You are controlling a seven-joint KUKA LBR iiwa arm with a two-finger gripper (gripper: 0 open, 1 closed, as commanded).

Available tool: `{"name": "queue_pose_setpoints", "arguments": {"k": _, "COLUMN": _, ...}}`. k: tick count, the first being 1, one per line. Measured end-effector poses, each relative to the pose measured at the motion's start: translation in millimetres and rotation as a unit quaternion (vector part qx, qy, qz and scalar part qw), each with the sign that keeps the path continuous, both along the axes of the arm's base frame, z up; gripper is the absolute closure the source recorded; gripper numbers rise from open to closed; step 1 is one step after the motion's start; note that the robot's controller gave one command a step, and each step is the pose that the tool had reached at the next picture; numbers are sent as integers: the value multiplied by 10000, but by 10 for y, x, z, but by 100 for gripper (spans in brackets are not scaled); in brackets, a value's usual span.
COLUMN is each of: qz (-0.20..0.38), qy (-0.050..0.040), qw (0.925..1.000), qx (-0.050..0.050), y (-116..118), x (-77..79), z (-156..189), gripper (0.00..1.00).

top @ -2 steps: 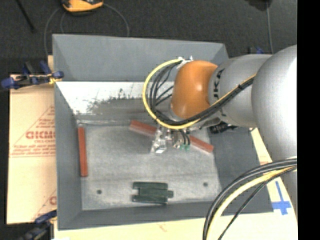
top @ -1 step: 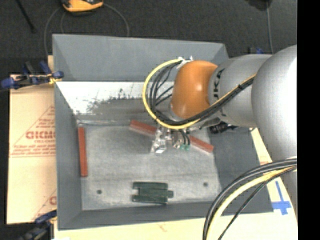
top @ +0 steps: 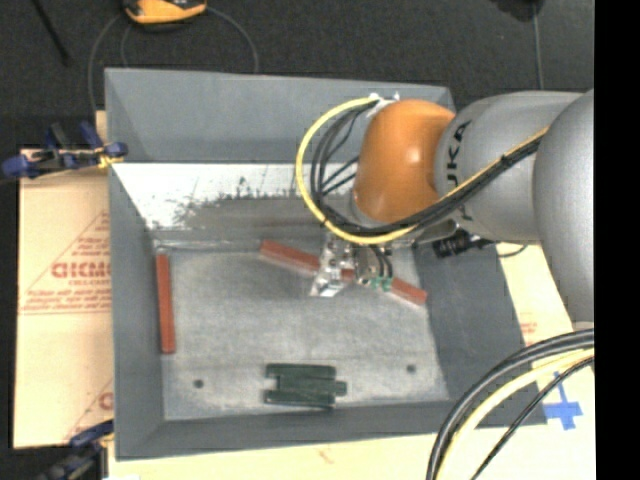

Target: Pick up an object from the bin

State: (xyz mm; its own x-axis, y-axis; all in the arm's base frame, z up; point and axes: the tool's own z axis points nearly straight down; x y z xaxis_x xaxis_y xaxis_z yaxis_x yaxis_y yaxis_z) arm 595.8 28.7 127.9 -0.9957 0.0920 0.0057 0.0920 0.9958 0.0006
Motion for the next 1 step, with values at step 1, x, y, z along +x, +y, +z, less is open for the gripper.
{"name": "queue_pose_setpoints", "arguments": {"k": 1, "qz": 55, "qy": -101, "qw": 9999, "qx": -5, "y": 163, "x": 154, "z": 238, "gripper": 100}}
